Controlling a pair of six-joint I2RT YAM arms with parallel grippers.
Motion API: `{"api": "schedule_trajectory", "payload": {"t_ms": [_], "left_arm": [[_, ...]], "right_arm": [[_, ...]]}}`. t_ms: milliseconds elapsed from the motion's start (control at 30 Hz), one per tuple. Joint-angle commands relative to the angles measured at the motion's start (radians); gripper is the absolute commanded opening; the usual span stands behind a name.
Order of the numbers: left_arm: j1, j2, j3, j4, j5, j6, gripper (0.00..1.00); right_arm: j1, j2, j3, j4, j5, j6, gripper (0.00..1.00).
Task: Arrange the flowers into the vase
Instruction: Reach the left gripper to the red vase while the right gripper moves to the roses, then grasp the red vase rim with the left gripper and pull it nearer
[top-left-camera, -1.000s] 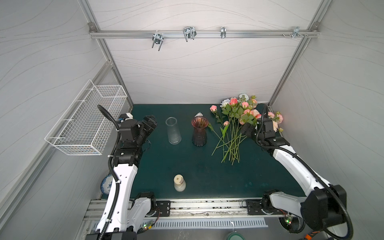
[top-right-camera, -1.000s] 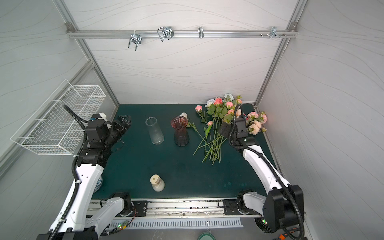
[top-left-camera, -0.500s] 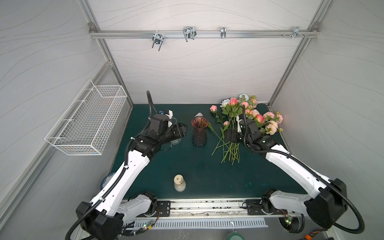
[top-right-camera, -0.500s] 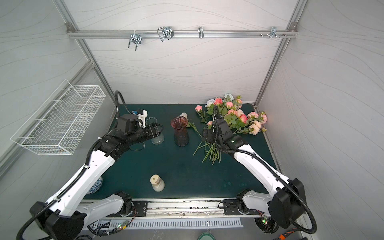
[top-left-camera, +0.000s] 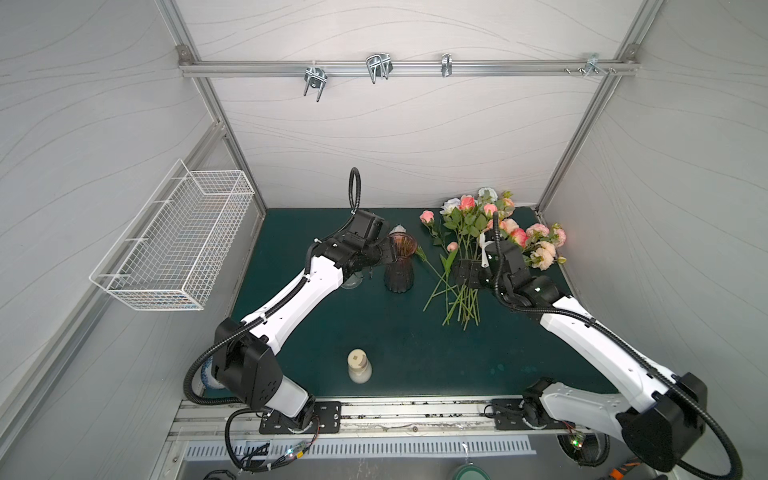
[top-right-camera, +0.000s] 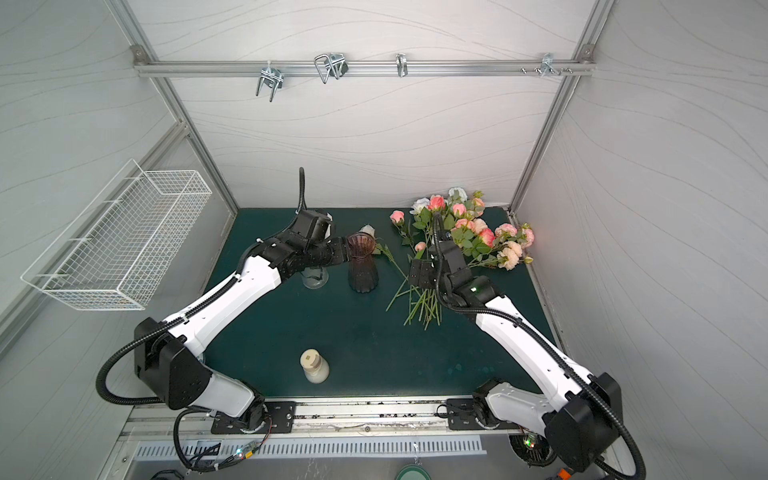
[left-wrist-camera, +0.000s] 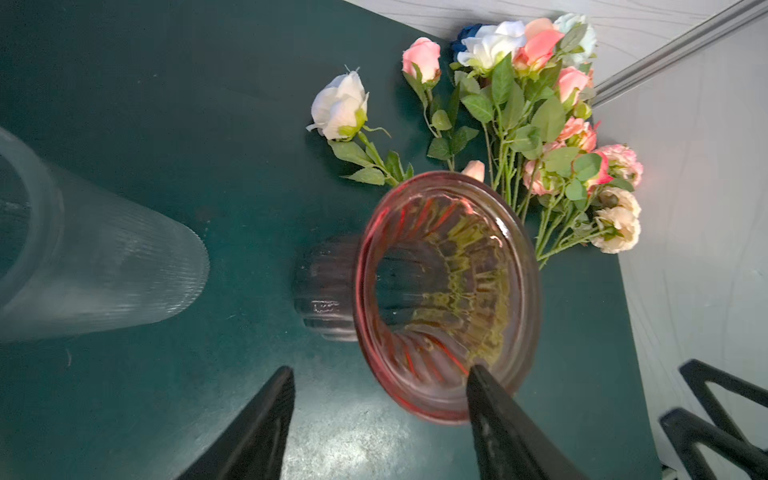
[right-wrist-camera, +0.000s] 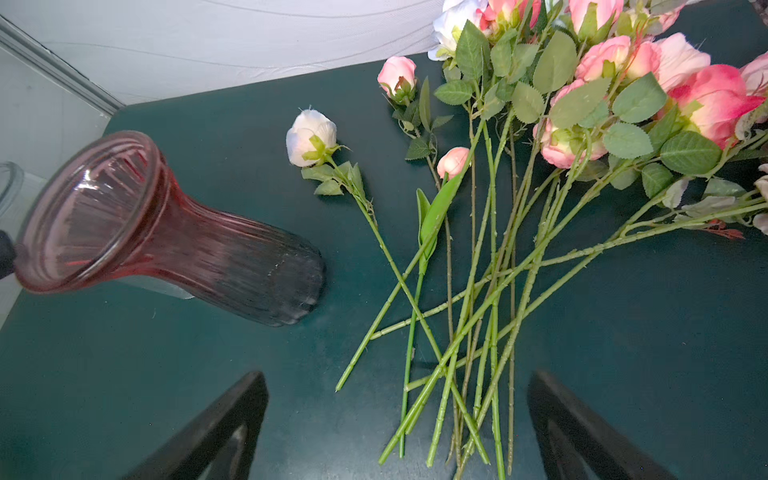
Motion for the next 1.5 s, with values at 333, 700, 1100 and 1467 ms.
{"api": "schedule_trajectory", "payload": {"t_ms": [333,700,1100,1467], "left_arm": [[-0.027,0.132,0.137,-0.084,-0.096,0.005,0.34],[-0.045,0.083,0.146,-0.147,-0.038,0.016,0.0],[-0.065,-0.116,0.031,-0.198,0.167,0.003,0.0],[-0.11,-0.195,-0.085,-0.155,0.271,-0.053,0.0]], "right_arm": [[0.006,-0.064,-0.023,-0.038,0.055,-0.015,0.99],[0.0,-0.077,-0.023,-0.047,0.092,-0.017,0.99],[-0.014,-0.056,-0.02,-0.045,0.076,-0.01,0.99],[-0.014,-0.037,-0.015,-0.044,0.061,-0.007,0.99]]}}
